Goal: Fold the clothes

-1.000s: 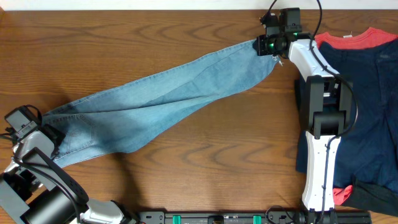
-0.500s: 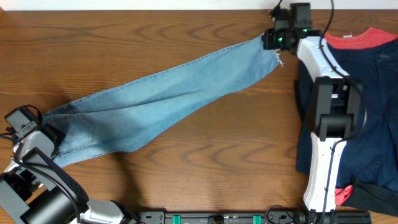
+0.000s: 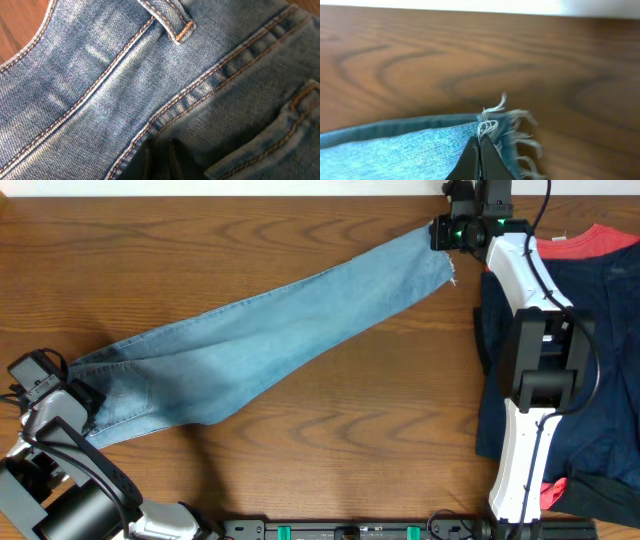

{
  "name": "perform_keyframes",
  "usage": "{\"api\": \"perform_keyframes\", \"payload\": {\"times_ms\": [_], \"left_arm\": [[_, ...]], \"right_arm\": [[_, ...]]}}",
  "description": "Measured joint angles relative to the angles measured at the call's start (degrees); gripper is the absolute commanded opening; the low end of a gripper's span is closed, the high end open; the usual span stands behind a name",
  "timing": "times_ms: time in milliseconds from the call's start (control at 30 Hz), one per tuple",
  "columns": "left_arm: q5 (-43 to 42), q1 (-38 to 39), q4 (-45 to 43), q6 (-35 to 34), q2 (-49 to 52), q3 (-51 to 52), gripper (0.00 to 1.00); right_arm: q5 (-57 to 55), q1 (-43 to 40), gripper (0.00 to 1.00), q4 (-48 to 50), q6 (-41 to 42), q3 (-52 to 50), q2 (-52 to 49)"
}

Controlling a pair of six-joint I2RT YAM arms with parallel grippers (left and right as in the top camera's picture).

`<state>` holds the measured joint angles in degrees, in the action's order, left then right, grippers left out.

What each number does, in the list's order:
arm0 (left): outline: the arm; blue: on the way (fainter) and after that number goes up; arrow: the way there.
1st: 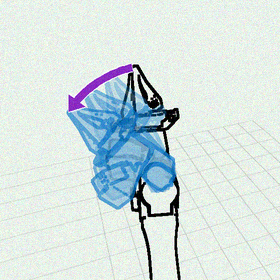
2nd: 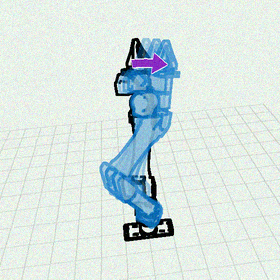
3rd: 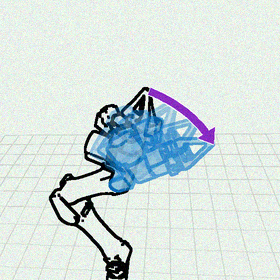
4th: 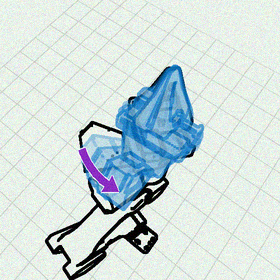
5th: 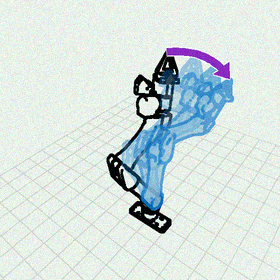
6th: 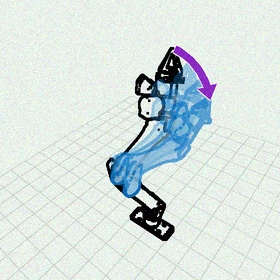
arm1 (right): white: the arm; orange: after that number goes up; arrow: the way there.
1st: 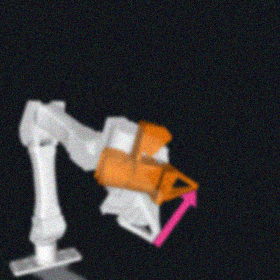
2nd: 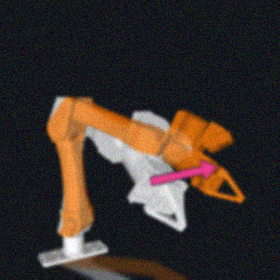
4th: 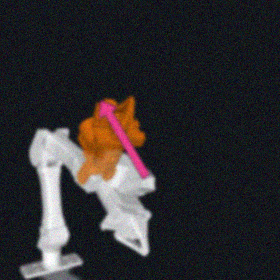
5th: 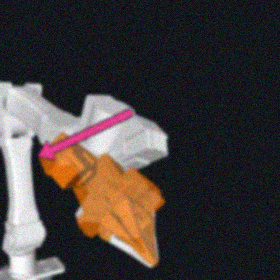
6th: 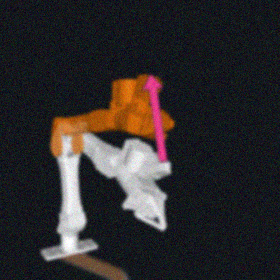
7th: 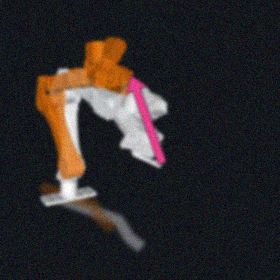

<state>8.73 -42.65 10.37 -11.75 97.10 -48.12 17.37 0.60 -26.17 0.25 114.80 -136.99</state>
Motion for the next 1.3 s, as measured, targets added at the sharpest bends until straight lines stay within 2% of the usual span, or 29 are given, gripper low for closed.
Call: {"api": "perform_keyframes", "payload": {"times_ms": [200, 233, 300, 333, 367, 433, 500, 633, 733, 800, 867, 933, 1033, 1100, 1133, 1167, 1200, 1267, 1300], "left_arm": [[-1.25, 0.22, 0.00, 0.00, 0.00, 0.00, 0.14], [-1.33, 0.28, 0.00, 0.00, 0.00, 0.00, 0.14], [-1.31, 0.33, 0.00, 0.00, 0.00, 0.00, 0.15], [-1.31, 0.33, 0.00, 0.00, 0.00, 0.00, 0.17], [-1.29, 0.33, 0.00, 0.07, 0.00, 0.00, 0.24], [-1.36, 0.35, -0.04, 0.22, 0.00, 0.00, 0.25], [-1.31, 0.33, -0.04, 0.02, 0.00, 0.00, 0.27], [-1.66, 0.33, -0.13, 0.02, 0.00, 0.00, 0.28], [-2.56, 0.33, -0.24, 0.02, 0.00, 0.00, 0.29], [-3.13, 0.26, -0.24, 0.02, -0.02, 0.00, 0.29], [-5.07, 0.04, -0.20, 0.02, -0.15, 0.00, 0.29], [-8.61, -0.07, 0.09, 0.02, -0.61, -0.02, 0.29], [-14.67, -0.02, 2.21, 0.02, -2.05, -0.02, 0.29], [-17.99, 0.07, 3.67, 0.02, -2.84, -0.02, 0.29], [-19.58, 0.17, 4.44, 0.00, -3.06, -0.02, 0.29], [-20.81, 0.37, 5.05, 0.02, -3.13, -0.02, 0.30], [-21.97, 0.72, 5.57, 0.13, -3.13, -0.02, 0.31], [-23.80, 1.62, 6.49, 0.55, -3.13, -0.02, 0.34], [-24.44, 2.12, 6.82, 0.74, -3.13, -0.02, 0.34]], "right_arm": [[-1.40, -1.25, 0.03, 3.17, 3.08, 0.00, 0.00], [-0.96, -1.53, 0.10, 3.21, 3.43, 0.00, 0.00], [-0.74, -2.64, 0.45, 3.56, 3.82, 0.00, 0.00], [-0.68, -3.04, 0.54, 3.45, 3.85, 0.00, 0.02], [-0.63, -3.56, 0.59, 3.26, 3.82, 0.00, 0.00], [-0.66, -4.33, 0.62, 2.36, 3.67, 0.00, 0.00], [-0.66, -4.68, 0.61, 0.66, 3.37, 0.00, 0.00], [-0.50, -4.63, 0.45, -6.64, 2.97, 0.02, 0.02], [-0.39, -4.55, 0.46, -13.35, 2.84, 0.00, 0.02], [-0.39, -4.55, 0.56, -15.67, 2.23, 0.00, 0.02], [-0.42, -4.55, 0.60, -16.74, 1.81, 0.00, 0.02], [-0.42, -4.55, 0.59, -16.52, 1.42, -0.07, 0.02], [-0.35, -4.44, 0.50, -14.56, 1.05, -1.25, 0.02], [-0.07, -4.33, 0.48, -12.68, 0.96, -3.04, 0.02], [0.28, -4.26, 0.45, -11.52, 0.94, -4.28, 0.02], [0.83, -4.20, 0.37, -10.23, 0.83, -5.70, 0.02], [1.49, -4.13, 0.21, -8.76, 0.68, -7.37, 0.02], [2.71, -4.13, 0.01, -6.97, 0.55, -8.87, 0.02], [2.82, -4.13, 0.01, -6.64, 0.31, -9.01, 0.02]]}}
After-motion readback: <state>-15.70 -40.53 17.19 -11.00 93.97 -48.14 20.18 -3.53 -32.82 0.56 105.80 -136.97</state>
